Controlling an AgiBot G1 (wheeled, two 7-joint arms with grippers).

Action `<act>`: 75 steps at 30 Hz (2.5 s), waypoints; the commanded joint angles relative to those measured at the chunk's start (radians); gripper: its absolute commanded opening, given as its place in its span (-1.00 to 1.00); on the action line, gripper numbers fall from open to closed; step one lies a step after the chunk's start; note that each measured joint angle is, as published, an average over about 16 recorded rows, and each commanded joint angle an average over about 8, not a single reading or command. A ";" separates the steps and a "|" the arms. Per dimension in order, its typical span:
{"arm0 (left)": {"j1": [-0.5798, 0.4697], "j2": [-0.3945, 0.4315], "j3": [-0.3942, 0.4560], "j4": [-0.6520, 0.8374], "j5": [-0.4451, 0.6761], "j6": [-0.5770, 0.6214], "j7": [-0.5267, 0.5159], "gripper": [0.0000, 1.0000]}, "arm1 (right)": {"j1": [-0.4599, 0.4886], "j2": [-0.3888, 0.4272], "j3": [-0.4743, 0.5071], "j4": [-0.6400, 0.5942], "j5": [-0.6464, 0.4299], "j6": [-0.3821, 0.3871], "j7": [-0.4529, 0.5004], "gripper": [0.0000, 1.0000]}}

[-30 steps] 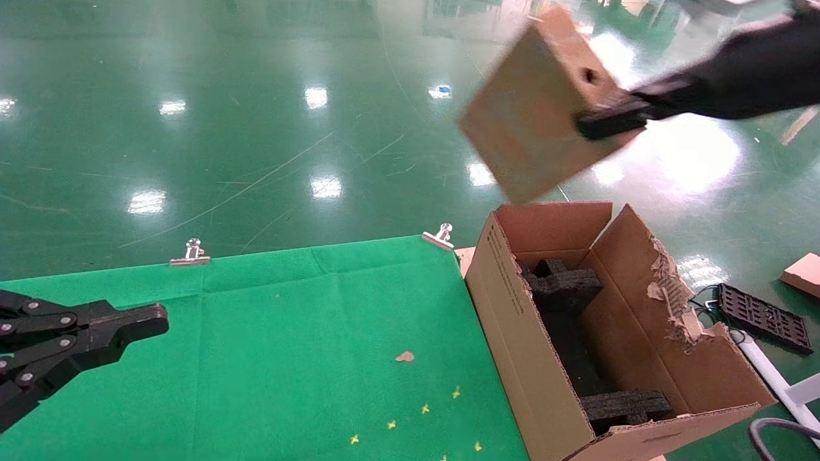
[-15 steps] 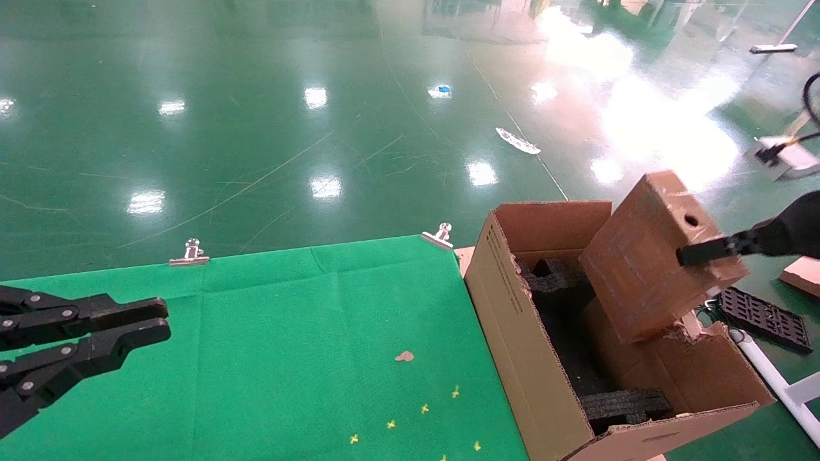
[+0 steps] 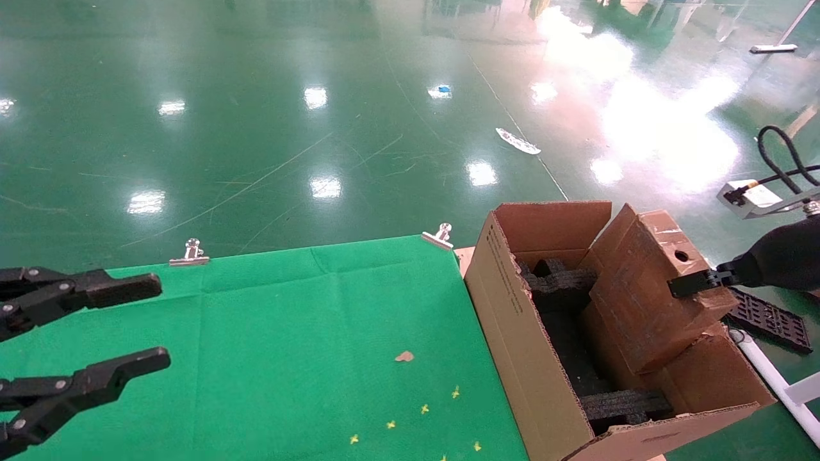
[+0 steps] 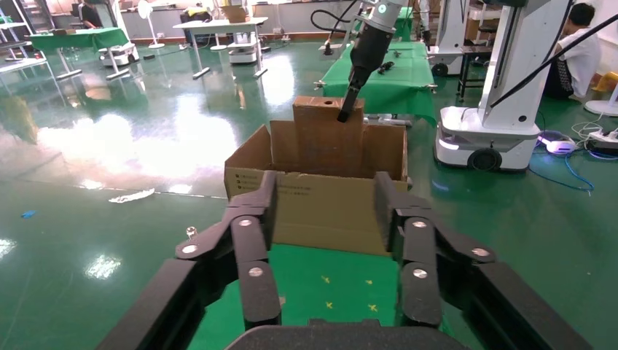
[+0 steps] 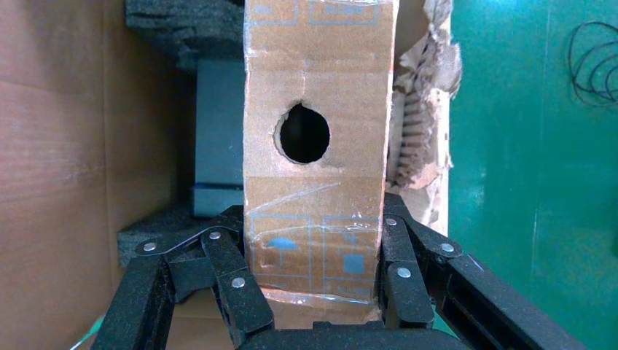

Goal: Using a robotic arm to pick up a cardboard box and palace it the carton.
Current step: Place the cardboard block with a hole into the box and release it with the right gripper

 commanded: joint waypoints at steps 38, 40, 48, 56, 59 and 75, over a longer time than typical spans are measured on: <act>0.000 -0.001 0.002 0.000 -0.002 -0.001 0.001 1.00 | -0.482 -0.198 0.043 -0.202 0.150 0.271 -0.075 -1.00; -0.001 -0.001 0.002 0.000 -0.002 -0.001 0.001 1.00 | -0.506 -0.205 0.053 -0.210 0.168 0.284 -0.100 -1.00; -0.001 -0.001 0.003 0.000 -0.002 -0.001 0.001 1.00 | -0.541 -0.215 0.082 -0.246 0.213 0.284 -0.194 0.80; -0.001 -0.001 0.003 0.000 -0.002 -0.001 0.002 1.00 | -0.523 -0.243 0.073 -0.298 0.197 0.271 -0.216 1.00; -0.001 -0.001 0.003 0.000 -0.002 -0.001 0.002 1.00 | -0.516 -0.250 0.069 -0.313 0.190 0.269 -0.221 1.00; -0.001 -0.002 0.004 0.000 -0.003 -0.002 0.002 1.00 | -0.450 -0.248 0.066 -0.352 0.183 0.257 -0.268 1.00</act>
